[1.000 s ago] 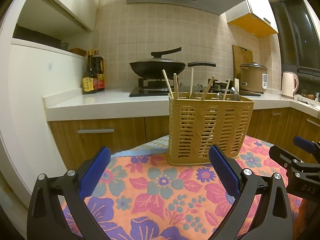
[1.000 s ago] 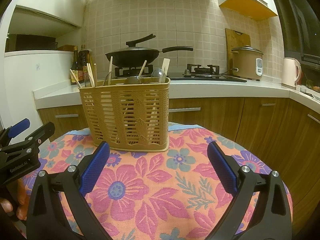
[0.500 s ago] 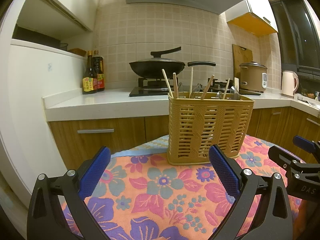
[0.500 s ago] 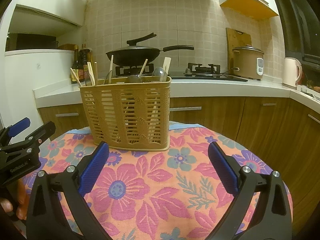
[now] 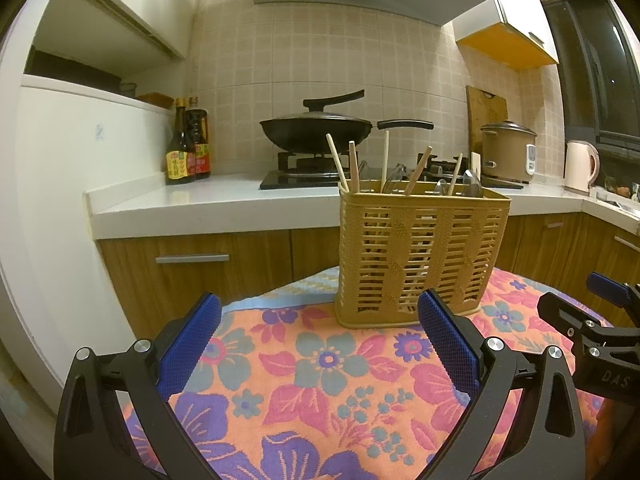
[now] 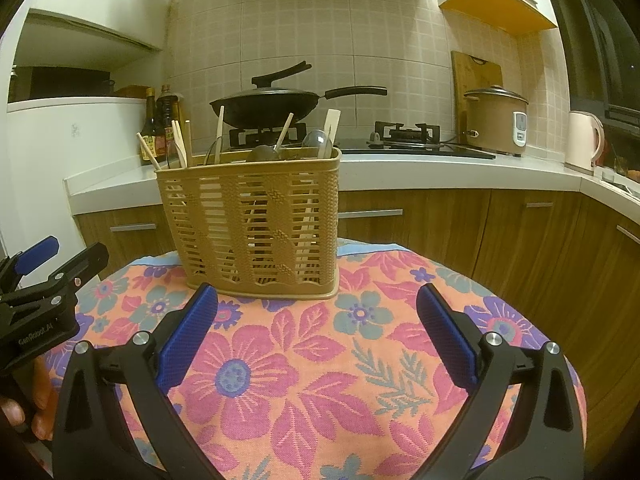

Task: Organize utensils

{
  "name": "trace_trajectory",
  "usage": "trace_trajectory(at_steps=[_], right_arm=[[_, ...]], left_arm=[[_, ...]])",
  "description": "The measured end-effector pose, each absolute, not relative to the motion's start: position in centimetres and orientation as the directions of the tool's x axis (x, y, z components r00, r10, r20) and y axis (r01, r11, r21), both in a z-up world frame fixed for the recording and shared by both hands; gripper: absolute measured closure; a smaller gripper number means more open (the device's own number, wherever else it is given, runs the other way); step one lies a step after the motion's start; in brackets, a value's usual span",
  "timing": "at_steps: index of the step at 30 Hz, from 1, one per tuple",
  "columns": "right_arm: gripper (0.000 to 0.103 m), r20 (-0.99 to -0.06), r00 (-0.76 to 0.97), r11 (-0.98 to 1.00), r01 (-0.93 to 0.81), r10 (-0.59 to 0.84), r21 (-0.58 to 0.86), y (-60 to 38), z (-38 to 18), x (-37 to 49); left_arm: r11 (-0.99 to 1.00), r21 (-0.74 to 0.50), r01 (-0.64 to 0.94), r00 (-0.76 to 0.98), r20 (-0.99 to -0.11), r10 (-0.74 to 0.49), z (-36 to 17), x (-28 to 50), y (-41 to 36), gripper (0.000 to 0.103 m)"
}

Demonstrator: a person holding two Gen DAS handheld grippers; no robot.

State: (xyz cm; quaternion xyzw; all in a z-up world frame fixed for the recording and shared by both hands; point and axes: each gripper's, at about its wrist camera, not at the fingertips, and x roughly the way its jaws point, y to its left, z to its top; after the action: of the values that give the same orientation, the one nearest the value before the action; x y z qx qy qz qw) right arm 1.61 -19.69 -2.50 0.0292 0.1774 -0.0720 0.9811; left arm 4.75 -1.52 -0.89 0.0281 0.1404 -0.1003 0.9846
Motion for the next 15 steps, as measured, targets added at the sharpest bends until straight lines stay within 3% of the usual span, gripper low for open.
trace_trajectory(at_steps=[4,15], right_arm=[[0.008,-0.353,0.927,0.988,0.151,-0.131,0.031,-19.62,-2.51,1.6],[0.008,-0.354,0.926,0.989,0.147,-0.127,0.029,-19.68,-2.55,1.65]], left_arm=[[0.983,0.033,0.18,0.957,-0.238,-0.167,-0.53,4.09,-1.17,0.008],[0.982,0.052,0.18,0.96,-0.227,-0.164,-0.43,3.98,-1.41,0.008]])
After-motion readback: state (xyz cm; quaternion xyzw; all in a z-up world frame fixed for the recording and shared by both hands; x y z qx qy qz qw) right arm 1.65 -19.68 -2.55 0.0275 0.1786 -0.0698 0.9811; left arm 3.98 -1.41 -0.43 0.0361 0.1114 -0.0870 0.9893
